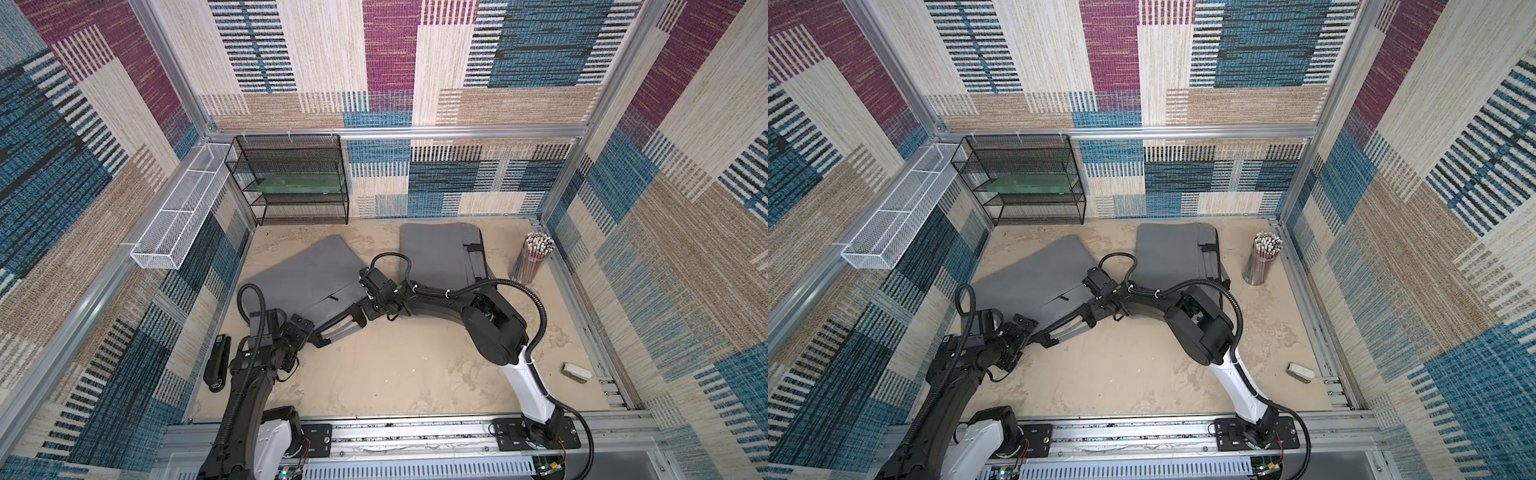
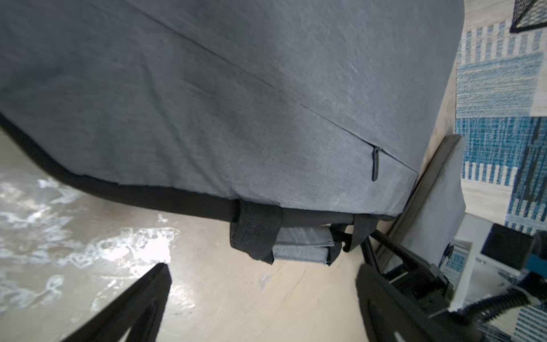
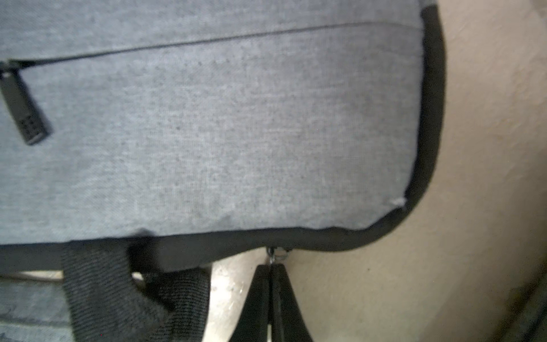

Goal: Open the zippered laptop bag and take out the laptop
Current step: Unzip the zipper on the zippered laptop bag.

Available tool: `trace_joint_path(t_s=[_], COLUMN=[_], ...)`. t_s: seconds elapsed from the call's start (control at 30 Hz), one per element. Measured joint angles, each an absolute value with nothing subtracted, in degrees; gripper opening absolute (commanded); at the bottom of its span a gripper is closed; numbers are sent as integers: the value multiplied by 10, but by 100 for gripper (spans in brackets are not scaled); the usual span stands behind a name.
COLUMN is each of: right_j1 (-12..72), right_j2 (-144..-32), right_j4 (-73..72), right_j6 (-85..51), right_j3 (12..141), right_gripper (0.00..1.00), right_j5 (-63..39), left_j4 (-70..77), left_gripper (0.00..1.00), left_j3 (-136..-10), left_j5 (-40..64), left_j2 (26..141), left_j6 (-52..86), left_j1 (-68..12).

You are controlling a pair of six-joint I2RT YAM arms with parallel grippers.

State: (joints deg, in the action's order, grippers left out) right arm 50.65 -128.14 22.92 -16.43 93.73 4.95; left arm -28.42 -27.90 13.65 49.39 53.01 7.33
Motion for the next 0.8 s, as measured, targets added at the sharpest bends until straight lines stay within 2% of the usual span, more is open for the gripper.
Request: trace_joint_path(t_s=[0.47,0.6,0.73,0.8], right_j1=[508,514,518,519], right_j2=[-1285,-1285,-1284,-1283], right_j4=[223,222,221,218], right_j6=[-164,-164,-164,-164], right_j3=[941,940,940,937], right_gripper=[0,0,0,0], right_j5=[46,44,34,30], left_j4=[-197,-166,-148,-139], left_gripper=[99,95,82,80], left_j3=[-268,-267,-267,-267], left_j5=[137,136,136,135], left_j2=[592,623,655,667], left_j6=[567,576,583,585], left_j1=[-12,-25,-34,-35])
